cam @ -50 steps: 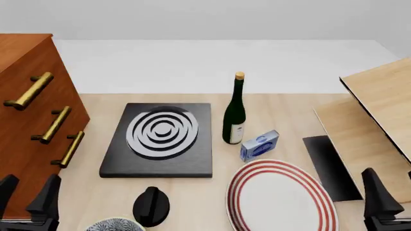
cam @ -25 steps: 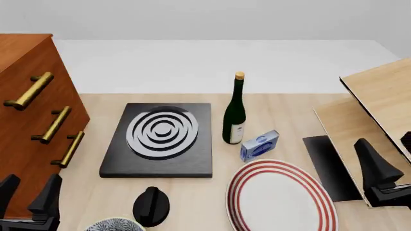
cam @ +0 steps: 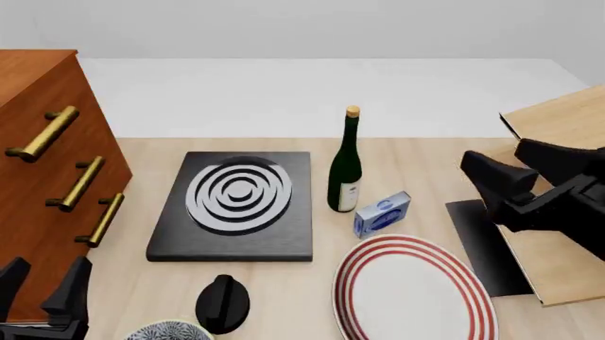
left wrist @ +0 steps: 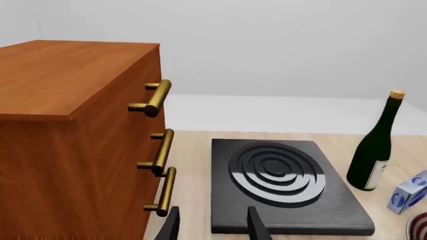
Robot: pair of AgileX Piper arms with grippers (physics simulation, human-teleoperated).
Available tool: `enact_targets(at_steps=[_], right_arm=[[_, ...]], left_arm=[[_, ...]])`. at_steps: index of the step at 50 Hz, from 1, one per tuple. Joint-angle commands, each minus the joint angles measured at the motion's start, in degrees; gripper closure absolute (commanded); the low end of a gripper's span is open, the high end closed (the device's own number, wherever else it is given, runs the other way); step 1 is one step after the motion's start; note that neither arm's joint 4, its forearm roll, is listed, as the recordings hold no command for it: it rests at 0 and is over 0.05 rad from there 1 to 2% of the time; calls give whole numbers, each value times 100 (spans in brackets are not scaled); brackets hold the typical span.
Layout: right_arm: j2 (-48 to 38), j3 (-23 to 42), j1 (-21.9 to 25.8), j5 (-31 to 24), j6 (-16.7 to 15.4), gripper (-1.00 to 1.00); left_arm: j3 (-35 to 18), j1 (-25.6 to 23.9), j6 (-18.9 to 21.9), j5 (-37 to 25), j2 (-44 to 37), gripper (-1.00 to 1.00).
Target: Pick up the akita bowl and put it on the plate.
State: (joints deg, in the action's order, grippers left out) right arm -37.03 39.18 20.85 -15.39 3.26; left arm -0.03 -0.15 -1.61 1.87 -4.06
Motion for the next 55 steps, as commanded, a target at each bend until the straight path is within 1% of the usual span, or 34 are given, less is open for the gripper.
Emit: enact_targets(at_steps=[1, 3, 4, 5, 6, 7, 8, 11, 13, 14, 16, 18, 20, 21, 22, 23, 25, 26, 27, 28, 29, 30, 31, 36, 37, 44, 50, 55], right_arm=[[-796, 699, 664, -863, 569, -100], [-962, 821, 933, -1055, 704, -100], [-1051, 873, 950, -1084, 801, -100], [-1130, 944, 975, -1102, 787, -100], [-1253, 982, 1085, -1179, 922, -100], [-1330, 1035, 1266, -1261, 891, -100], [-1433, 1078, 1354, -1315, 938, -100], [-1626, 1184, 1724, -1383, 1183, -100], [-1861, 1316, 1759, -1438, 1167, -100], [-1931, 1395, 1855, -1488, 1059, -100], [-2036, 1419, 1974, -1511, 1173, -100], [-2097, 1433, 2382, -1607, 1310, -100], [-2106, 1495, 2364, -1542, 1406, -100], [-2171, 1565, 2405, -1552, 1345, -100], [-2284, 1611, 2533, -1619, 1188, -100], [-2372, 1587, 2574, -1628, 1198, -100], [-2503, 1580, 2893, -1629, 1172, -100], [-2539, 1582, 2872, -1611, 1285, -100], [-2572, 1589, 2964, -1577, 1473, -100], [-2617, 1641, 3050, -1572, 1454, -100], [-2696, 1733, 3005, -1566, 1397, -100], [-2739, 1782, 3002, -1560, 1422, -100], [-2808, 1761, 3186, -1559, 1473, -100], [-3134, 1886, 3369, -1557, 1444, -100], [-3185, 1925, 3355, -1557, 1461, -100], [-3487, 2175, 3665, -1711, 1549, -100], [-3704, 2217, 4062, -1675, 1707, -100], [-3856, 2300, 4202, -1650, 1757, -100]], left_arm=[[0, -13, 41, -55, 45, -100], [1, -17, 43, -39, 21, -100], [1, -19, 44, -34, 16, -100], [1, -24, 46, -19, -4, -100], [2, -25, 50, 0, -24, -100], [2, -26, 50, 26, -51, -100], [2, -28, 47, 53, -79, -100], [2, -27, 49, 57, -81, -100], [2, -17, 44, 61, -88, -100], [2, -10, 31, 75, -117, -100], [2, -5, 19, 62, -109, -100], [2, -6, 18, 45, -88, -100], [2, -7, 14, 43, -87, -100], [2, -7, 9, 51, -95, -100], [2, -7, 6, 43, -89, -100], [2, -10, 7, 34, -81, -100], [2, -20, 12, 27, -74, -100], [1, -19, 6, 30, -82, -100], [1, -24, -4, 39, -103, -100], [1, -29, -2, 33, -99, -100], [1, -35, 6, 18, -83, -100], [1, -36, 6, 15, -83, -100], [1, -33, -1, 15, -86, -100], [1, -34, 3, 71, -167, -100], [1, -30, -16, 115, -247, -100], [1, -78, -78, 208, -388, -100], [1, -71, -81, 206, -379, -100], [2, -83, -77, 191, -361, -100]])
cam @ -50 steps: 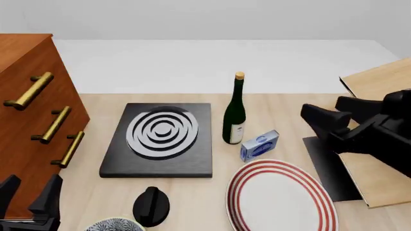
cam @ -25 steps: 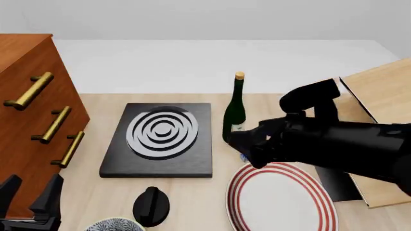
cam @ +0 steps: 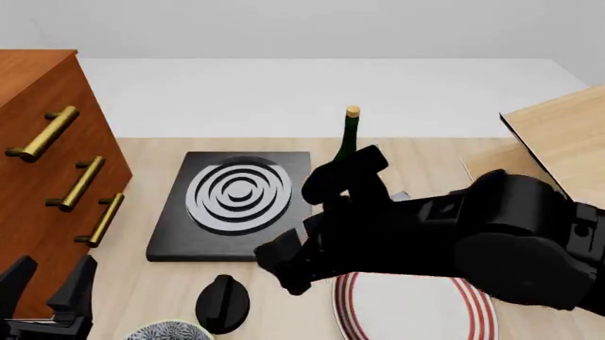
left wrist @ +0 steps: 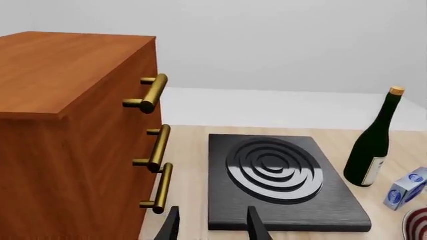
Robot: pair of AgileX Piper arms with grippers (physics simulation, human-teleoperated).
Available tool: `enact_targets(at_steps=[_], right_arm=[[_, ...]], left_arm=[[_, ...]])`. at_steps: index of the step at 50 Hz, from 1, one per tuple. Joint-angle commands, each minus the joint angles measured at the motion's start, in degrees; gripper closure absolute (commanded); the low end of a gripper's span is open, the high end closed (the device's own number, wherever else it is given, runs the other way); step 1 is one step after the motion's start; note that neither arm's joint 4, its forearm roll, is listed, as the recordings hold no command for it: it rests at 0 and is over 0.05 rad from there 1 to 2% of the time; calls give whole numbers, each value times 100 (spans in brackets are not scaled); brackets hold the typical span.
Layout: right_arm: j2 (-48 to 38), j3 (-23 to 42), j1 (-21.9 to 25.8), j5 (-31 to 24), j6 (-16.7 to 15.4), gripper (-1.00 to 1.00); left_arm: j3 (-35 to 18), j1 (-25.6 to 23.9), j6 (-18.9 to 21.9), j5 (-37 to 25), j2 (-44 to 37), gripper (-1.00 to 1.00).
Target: Pick up the akita bowl and put it on the plate.
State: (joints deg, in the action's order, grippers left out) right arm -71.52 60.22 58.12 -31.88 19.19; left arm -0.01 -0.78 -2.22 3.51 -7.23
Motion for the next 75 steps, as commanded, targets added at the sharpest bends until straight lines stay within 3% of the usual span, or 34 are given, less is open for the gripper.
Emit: enact_targets(at_steps=[1, 48, 75], right_arm=[[-431, 207, 489, 5, 170, -100], [-1793, -119, 1029, 1680, 634, -100], [-2351, -248, 1094, 2246, 687, -100]], left_arm=[[0, -20, -14, 32, -49, -100], [-1, -125, -19, -119, 71, -100], [1, -126, -25, 42, -112, -100]])
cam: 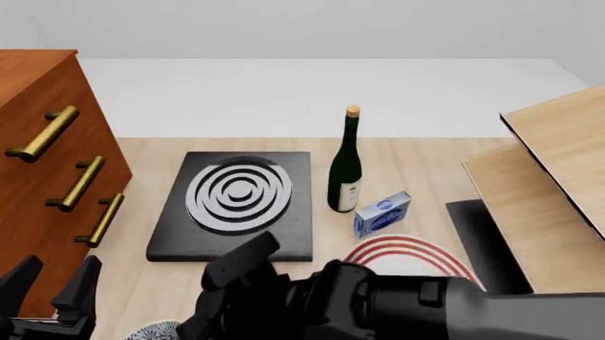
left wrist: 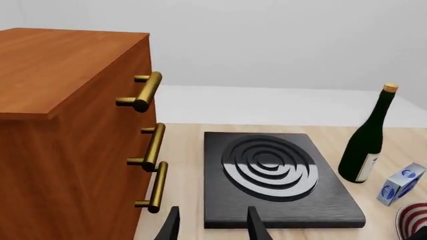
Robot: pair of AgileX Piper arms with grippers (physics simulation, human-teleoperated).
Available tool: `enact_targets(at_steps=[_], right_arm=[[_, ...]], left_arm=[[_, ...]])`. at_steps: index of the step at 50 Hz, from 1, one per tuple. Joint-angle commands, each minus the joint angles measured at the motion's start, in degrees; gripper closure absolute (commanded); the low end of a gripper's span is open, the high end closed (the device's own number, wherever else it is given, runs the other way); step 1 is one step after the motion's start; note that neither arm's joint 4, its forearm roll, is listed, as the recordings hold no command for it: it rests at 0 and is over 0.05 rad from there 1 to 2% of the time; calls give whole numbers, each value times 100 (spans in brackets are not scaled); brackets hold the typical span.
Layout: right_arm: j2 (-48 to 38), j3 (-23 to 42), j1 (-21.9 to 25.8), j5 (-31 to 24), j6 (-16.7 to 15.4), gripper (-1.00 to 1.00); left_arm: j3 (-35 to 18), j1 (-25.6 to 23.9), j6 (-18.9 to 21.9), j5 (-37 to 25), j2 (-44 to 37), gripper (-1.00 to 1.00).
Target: Pick up the akita bowl and put it on the plate.
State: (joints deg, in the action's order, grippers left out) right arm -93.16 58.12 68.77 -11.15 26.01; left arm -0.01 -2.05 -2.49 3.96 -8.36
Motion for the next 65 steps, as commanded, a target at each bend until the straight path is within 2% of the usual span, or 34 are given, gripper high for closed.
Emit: enact_targets(at_steps=[1, 35, 65], right_arm=[[-189, -57, 44, 192, 25, -100], [-711, -437, 213, 1039, 298, -100], [-984, -581, 206, 1340, 364, -100]], left_arm=[[0, -1, 4, -17, 9, -100], [0, -31, 35, -68, 18, -100], [-2, -43, 53, 36, -119, -100]])
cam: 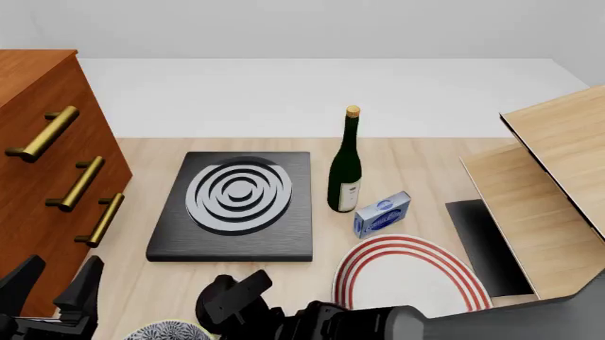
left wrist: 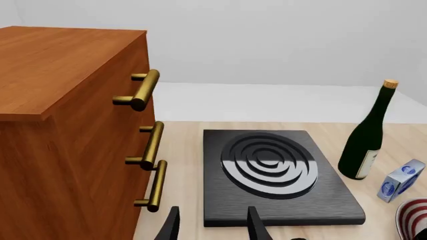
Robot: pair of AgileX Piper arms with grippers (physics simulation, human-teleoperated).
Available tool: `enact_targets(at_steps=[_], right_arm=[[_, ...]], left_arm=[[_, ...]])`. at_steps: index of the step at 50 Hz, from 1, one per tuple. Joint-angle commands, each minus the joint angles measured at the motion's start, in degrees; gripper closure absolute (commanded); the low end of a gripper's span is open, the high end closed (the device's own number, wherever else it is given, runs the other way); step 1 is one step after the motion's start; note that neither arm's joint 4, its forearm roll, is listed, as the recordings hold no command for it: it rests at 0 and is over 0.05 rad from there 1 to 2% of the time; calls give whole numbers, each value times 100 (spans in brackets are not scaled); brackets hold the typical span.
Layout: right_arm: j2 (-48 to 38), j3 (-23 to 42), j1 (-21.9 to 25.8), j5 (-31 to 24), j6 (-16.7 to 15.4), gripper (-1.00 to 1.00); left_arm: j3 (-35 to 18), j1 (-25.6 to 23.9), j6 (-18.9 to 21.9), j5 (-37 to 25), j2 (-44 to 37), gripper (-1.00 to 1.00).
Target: Pick up the akita bowl and put it on the plate.
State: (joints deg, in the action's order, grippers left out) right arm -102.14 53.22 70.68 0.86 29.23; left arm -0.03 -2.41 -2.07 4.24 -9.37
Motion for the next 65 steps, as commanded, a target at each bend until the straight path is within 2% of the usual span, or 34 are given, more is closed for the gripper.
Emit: enact_targets(at_steps=[1, 48, 49, 50, 52, 54, 65], right_arm=[[-87, -99, 10, 152, 49, -100], [-395, -130, -62, 447, 71, -100], [-368, -97, -84, 409, 39, 100], [-353, -66, -103, 370, -2, 100], [-375, 165, -289, 168, -325, 100], [-282, 57, -215, 244, -191, 100], [268, 31, -352, -89, -282, 100]], left_arm=[[0, -6, 11, 8, -18, -100], [0, -30, 25, 54, -101, -100], [0, -33, 31, 47, -91, -100], [0, -32, 30, 48, -94, -100], [0, -28, 53, 64, -117, -100], [1, -12, 69, 112, -191, -100], [0, -31, 49, 72, -147, -100]])
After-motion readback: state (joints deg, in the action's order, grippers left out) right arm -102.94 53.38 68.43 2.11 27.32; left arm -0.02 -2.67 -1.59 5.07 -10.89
